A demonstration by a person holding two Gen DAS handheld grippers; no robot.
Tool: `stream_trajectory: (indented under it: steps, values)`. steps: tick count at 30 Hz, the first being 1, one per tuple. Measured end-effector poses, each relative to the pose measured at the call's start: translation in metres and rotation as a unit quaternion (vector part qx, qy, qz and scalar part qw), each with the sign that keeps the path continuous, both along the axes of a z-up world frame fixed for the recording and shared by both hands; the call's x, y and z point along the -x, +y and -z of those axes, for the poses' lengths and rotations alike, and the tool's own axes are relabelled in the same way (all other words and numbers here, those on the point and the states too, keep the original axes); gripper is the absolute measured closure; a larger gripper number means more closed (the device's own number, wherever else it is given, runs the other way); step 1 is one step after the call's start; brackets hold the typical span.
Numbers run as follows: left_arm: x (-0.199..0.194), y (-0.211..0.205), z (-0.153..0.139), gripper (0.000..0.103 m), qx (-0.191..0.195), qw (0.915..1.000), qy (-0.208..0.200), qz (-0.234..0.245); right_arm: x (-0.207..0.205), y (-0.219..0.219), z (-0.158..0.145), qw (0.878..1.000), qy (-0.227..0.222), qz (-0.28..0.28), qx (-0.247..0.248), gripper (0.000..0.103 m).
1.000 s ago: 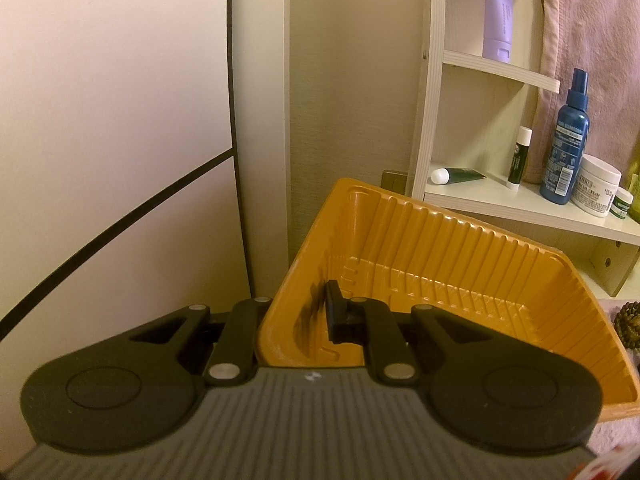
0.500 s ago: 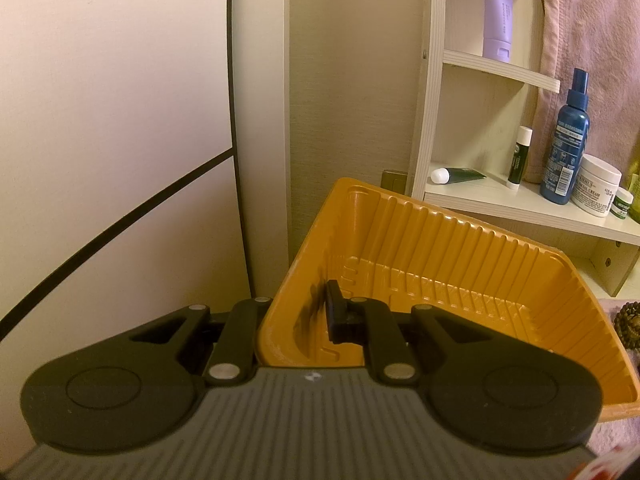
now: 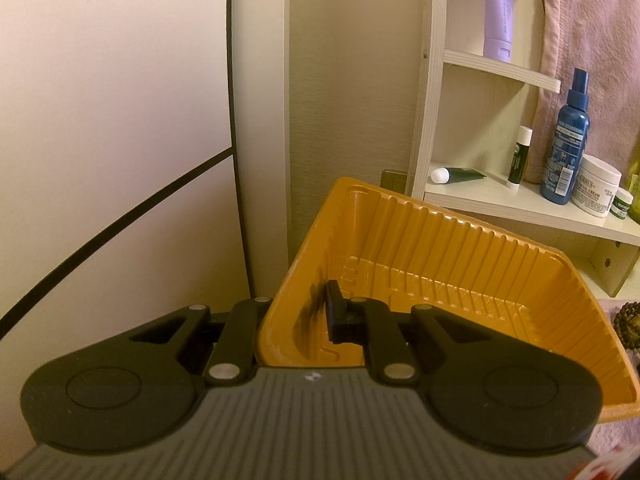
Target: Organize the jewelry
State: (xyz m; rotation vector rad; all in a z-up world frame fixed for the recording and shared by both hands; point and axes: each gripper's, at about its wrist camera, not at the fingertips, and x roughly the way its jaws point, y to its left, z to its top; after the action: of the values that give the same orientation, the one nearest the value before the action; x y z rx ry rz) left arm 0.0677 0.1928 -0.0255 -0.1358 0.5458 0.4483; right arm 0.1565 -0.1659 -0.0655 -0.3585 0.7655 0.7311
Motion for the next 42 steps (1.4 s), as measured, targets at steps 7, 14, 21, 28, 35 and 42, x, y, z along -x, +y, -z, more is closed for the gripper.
stream_trajectory:
  steps: [7, 14, 21, 28, 35, 42]
  values:
    - [0.001, 0.0, 0.0, 0.09, 0.0, 1.0, 0.0, -0.001, 0.024, 0.009, -0.002, 0.998, 0.013, -0.058, -0.024, 0.06]
    - [0.001, 0.0, 0.0, 0.09, -0.001, 1.0, 0.001, -0.001, 0.028, 0.001, -0.009, 0.997, 0.021, -0.051, -0.044, 0.06]
    - [0.001, 0.0, -0.001, 0.09, -0.002, 1.0, 0.0, 0.0, 0.014, -0.023, -0.016, 0.999, -0.005, 0.013, -0.03, 0.061]
    - [0.001, 0.0, -0.001, 0.09, -0.002, 1.0, 0.0, 0.0, 0.002, -0.049, 0.0, 0.997, 0.007, 0.081, 0.012, 0.069]
    - [0.001, 0.0, -0.002, 0.09, -0.003, 1.0, 0.002, 0.001, 0.01, -0.06, -0.002, 0.996, -0.018, 0.089, 0.012, 0.069]
    - [0.003, -0.001, -0.003, 0.09, -0.001, 1.0, 0.001, 0.001, 0.035, -0.017, 0.018, 0.983, -0.113, -0.034, 0.143, 0.069]
